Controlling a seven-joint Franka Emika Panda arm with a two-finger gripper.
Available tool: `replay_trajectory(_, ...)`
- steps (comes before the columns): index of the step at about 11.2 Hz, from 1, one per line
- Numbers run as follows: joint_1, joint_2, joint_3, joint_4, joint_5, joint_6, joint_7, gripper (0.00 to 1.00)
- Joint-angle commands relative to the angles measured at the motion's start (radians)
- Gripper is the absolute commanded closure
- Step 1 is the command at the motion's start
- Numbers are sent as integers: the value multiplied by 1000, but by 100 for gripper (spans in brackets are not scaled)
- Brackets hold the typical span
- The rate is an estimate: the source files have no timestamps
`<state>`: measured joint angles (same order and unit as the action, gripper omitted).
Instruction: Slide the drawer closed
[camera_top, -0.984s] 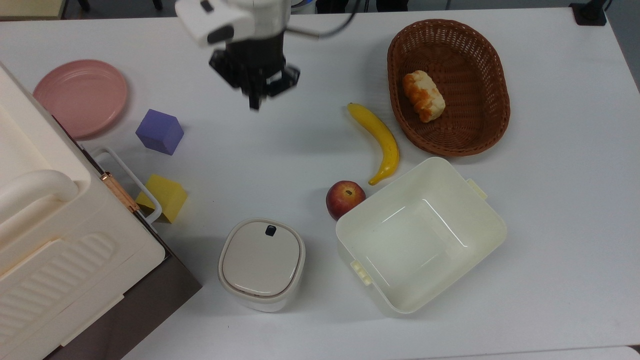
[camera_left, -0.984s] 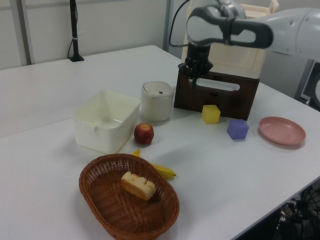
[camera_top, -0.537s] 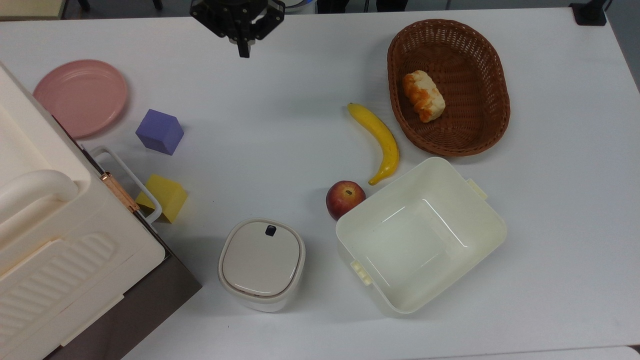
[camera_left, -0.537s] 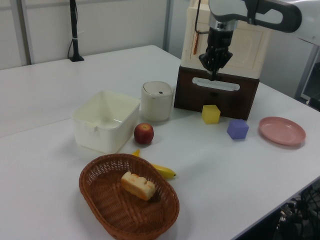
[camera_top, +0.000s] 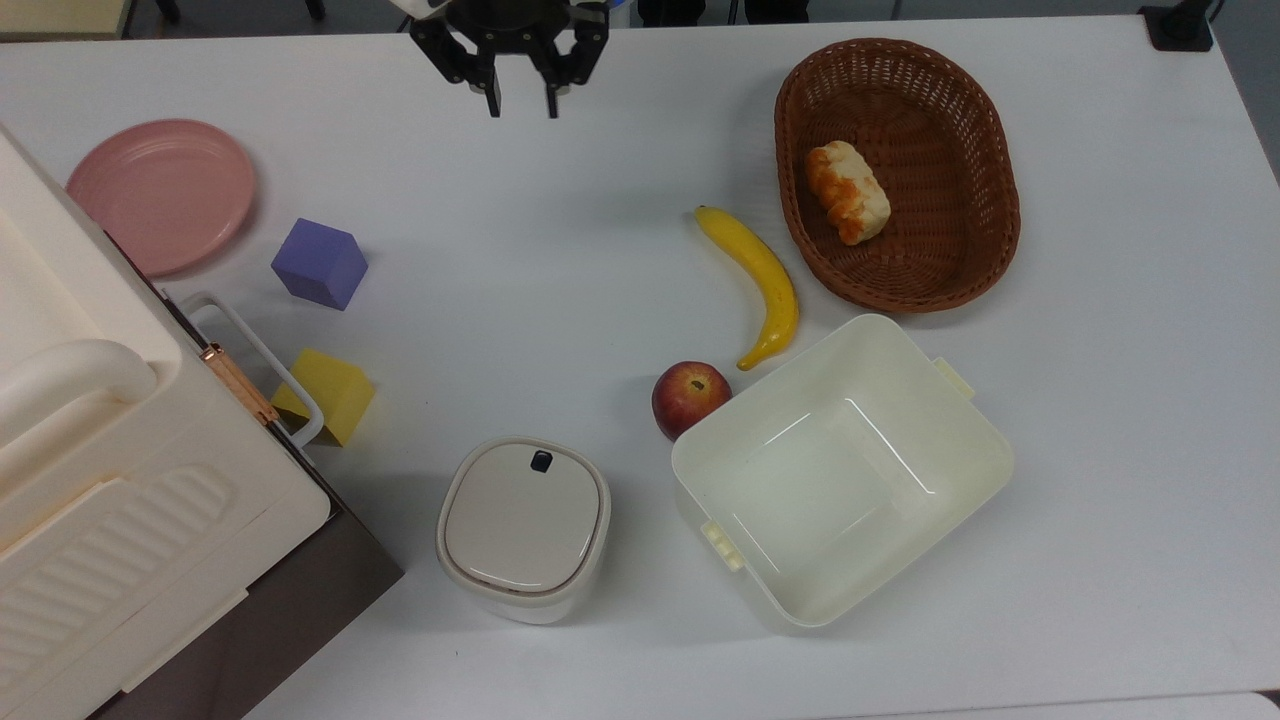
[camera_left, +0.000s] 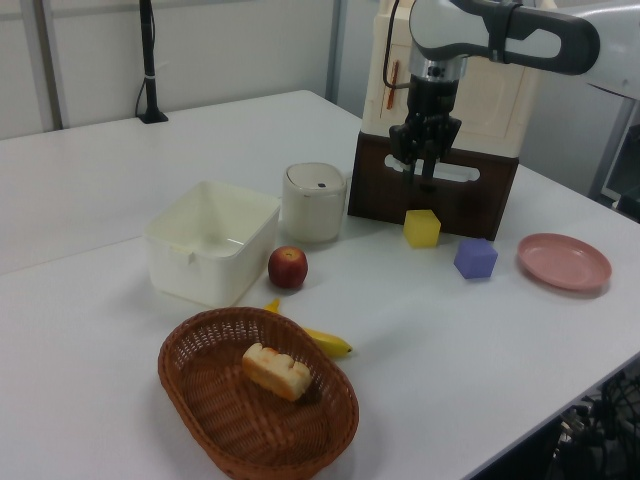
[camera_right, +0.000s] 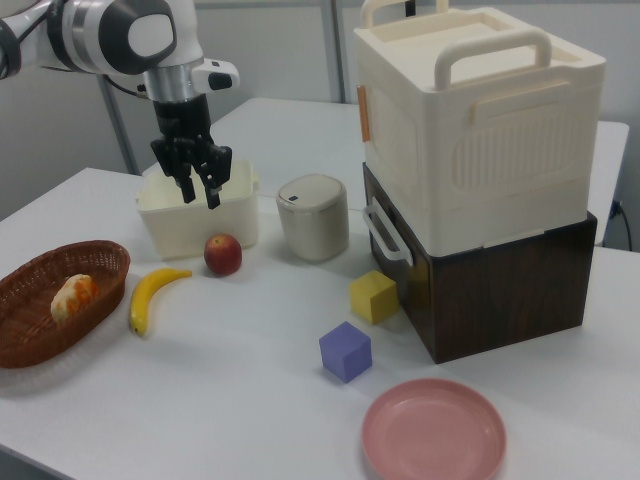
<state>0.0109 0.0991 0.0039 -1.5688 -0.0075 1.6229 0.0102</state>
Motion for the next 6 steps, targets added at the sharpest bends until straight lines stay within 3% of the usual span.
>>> replay_trajectory(1, 23, -44, -8, -51, 23, 23, -54, 0)
replay_trajectory(3, 23, -68, -12, -77, 29, 43, -69, 0)
replay_trajectory(4, 17, -77, -33, -80, 97, 41, -56, 0)
replay_trajectory(6, 17, -94, -62, -77, 129, 34, -38, 0)
